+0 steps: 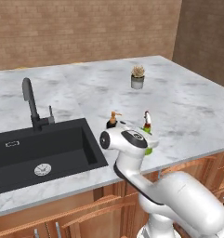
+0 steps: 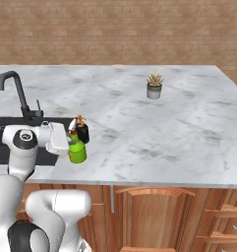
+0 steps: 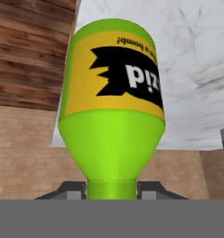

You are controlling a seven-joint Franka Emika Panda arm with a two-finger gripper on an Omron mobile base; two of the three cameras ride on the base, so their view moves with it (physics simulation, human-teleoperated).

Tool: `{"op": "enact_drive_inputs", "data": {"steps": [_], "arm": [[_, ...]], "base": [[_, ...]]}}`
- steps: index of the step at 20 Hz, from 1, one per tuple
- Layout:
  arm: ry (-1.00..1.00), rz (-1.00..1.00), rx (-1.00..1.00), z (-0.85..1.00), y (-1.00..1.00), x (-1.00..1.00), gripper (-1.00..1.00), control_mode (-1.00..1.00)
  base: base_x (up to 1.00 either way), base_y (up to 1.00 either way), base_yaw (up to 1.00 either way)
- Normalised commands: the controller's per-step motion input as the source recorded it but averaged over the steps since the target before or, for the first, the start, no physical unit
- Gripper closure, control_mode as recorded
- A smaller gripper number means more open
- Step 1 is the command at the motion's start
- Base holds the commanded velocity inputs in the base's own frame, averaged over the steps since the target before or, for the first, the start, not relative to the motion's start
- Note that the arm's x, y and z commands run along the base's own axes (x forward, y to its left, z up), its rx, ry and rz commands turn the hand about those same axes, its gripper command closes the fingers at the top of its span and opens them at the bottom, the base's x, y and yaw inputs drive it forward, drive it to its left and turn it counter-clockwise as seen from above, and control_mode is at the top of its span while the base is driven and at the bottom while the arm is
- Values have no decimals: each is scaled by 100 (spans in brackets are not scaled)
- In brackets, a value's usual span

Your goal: Locate and retrieve the spray and soap dispenser from the cabinet. Place them next to the sink.

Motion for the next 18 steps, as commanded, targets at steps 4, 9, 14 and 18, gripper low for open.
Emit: {"op": "enact_drive_inputs", "data": {"steps": [4, 9, 14, 18], "arm": [[0, -9, 0, -19, 13, 29, 100, -100], [5, 0, -1, -8, 15, 35, 100, -100], [9, 0, -3, -13, 10, 34, 100, -100], [8, 0, -2, -25, 10, 20, 100, -100]], "base": [[0, 0, 0], [0, 0, 0], [0, 0, 0], [0, 0, 0]]}}
